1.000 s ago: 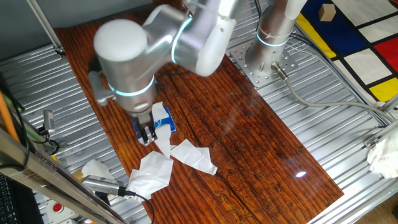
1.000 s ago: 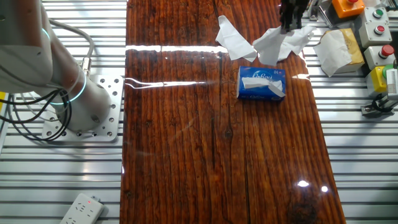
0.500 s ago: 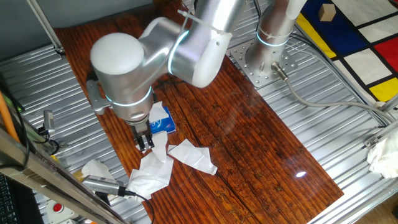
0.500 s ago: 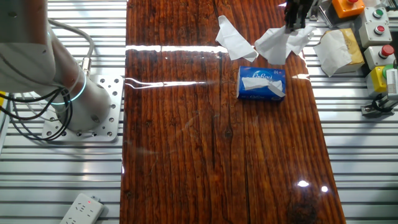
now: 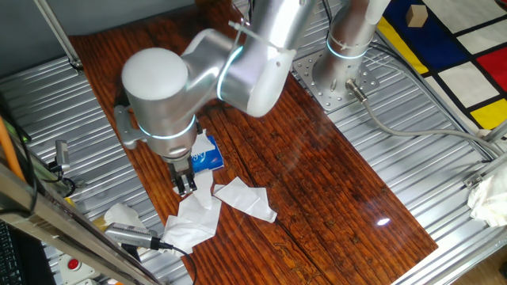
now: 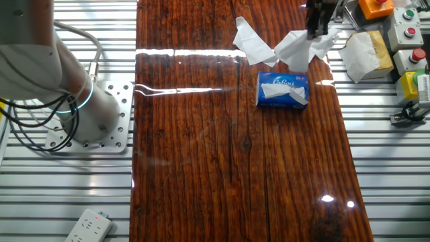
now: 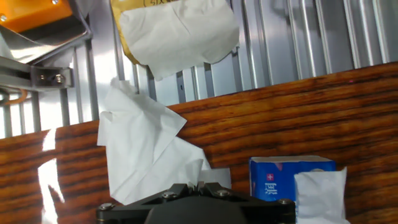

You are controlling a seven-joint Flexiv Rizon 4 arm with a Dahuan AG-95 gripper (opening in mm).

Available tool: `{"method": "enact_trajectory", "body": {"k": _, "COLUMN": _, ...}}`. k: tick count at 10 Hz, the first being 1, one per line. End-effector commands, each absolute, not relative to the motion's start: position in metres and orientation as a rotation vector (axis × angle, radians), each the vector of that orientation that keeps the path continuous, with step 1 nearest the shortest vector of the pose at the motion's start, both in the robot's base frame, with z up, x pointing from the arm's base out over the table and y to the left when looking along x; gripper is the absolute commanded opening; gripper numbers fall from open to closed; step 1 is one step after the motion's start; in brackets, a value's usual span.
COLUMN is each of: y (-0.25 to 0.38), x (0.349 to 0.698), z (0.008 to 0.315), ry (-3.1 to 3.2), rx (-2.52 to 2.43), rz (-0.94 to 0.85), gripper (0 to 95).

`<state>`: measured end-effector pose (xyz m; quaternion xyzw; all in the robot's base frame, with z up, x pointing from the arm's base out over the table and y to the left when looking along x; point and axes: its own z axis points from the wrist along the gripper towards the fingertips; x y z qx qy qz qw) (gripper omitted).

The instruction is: Pull out a napkin

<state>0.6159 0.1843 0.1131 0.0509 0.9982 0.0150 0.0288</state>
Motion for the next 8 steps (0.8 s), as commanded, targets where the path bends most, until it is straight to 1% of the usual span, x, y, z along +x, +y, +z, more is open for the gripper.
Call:
{"method": "enact_trajectory", "body": {"k": 1, "y": 0.185, "x": 0.617, "z": 0.107, "ry": 3.077, "rx": 0.157, "rz": 0.048, "gripper": 0.0}}
{"method": "enact_trajectory", "body": {"k": 5, "y": 0.186, "x": 0.616, "z": 0.084, "ry": 3.053, "rx": 0.151, "rz": 0.048, "gripper": 0.0}}
{"method": "enact_trajectory", "body": {"k": 8, "y": 0.187, "x": 0.615, "z": 0.074, "ry": 3.038, "rx": 0.15, "rz": 0.044, "gripper": 0.0}}
